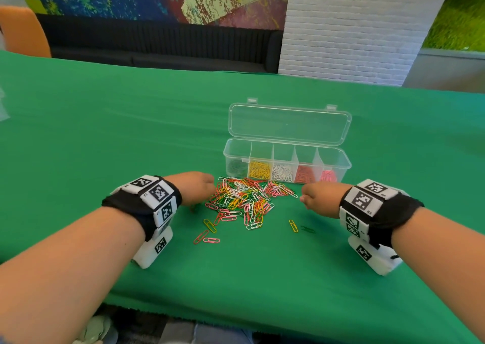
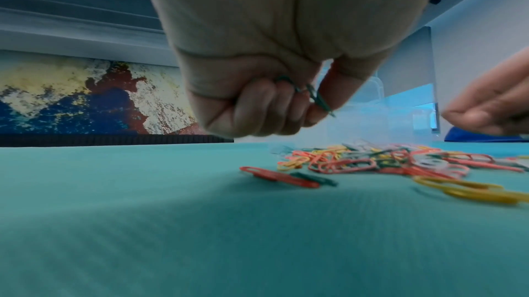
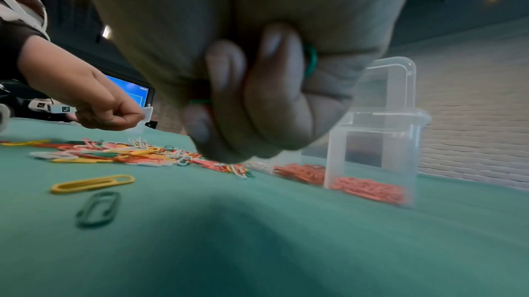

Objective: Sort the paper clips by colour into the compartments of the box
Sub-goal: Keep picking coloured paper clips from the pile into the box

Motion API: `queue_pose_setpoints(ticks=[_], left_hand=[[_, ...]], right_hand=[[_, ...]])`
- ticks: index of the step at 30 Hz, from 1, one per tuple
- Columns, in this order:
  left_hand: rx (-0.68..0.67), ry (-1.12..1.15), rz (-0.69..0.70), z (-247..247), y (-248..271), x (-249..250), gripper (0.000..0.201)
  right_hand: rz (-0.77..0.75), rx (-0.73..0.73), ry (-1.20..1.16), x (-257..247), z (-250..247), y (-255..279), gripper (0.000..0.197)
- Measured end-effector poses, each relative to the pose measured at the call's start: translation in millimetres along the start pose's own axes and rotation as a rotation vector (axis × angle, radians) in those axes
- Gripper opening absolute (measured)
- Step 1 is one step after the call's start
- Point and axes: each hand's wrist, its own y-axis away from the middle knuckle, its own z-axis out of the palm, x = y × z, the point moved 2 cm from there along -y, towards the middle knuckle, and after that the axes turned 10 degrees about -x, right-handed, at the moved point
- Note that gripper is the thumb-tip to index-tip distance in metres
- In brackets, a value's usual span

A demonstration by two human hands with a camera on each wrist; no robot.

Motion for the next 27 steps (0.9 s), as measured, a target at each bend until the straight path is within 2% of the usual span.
queue_pose_setpoints(ticks=[4, 7, 10, 13, 19, 21, 23, 27], left_hand=[[0.011, 0.259, -0.084, -7, -1, -1, 0.026], [-0.113, 0.440, -0.071, -7, -5, -1, 0.029], [-0.161, 0.599, -0.043, -4, -2, 5, 0.025], [-0.160, 0.620, 0.006, -3, 0, 13, 0.026], [-0.130, 0.670, 0.067, -5, 6, 28, 0.019], [-0.138, 0.734, 0.069, -3, 9, 33, 0.017], [-0.163, 0.761, 0.078, 0, 13, 36, 0.024], [-0.285, 0.795, 0.130, 7, 17, 40, 0.036]], right_hand=[[-0.001, -0.062, 0.047, 0, 8, 6, 0.023], [-0.034, -0.088, 0.073, 1, 13, 8, 0.030], [-0.050, -0.066, 0.086, 7, 19, 8, 0.036], [-0.066, -0.054, 0.023, 12, 21, 8, 0.031], [-0.146, -0.033, -0.003, 4, 15, 8, 0.008], [-0.154, -0.046, 0.003, 1, 16, 7, 0.010], [-0.145, -0.065, 0.018, -1, 17, 5, 0.008], [-0.125, -0.077, 0.056, -4, 21, 5, 0.018]])
